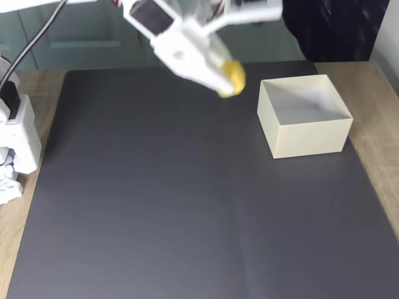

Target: Grasp a cube block and put it in the white box.

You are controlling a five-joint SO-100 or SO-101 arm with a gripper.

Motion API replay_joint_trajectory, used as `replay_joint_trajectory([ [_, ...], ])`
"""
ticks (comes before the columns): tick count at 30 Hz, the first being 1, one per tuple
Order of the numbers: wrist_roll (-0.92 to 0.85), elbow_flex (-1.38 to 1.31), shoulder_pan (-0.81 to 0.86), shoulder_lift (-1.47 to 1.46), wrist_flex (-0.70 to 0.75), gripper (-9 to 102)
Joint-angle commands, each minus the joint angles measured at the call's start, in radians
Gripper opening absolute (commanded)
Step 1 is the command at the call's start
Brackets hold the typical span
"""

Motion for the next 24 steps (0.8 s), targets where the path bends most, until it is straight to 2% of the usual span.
replay_joint_trajectory([
  [1,-0.012,-0.112,-0.032,0.041,-0.066,2],
  [10,-0.006,-0.288,-0.066,-0.114,-0.202,2],
  [24,-0.009,-0.543,-0.063,-0.514,-0.273,4],
])
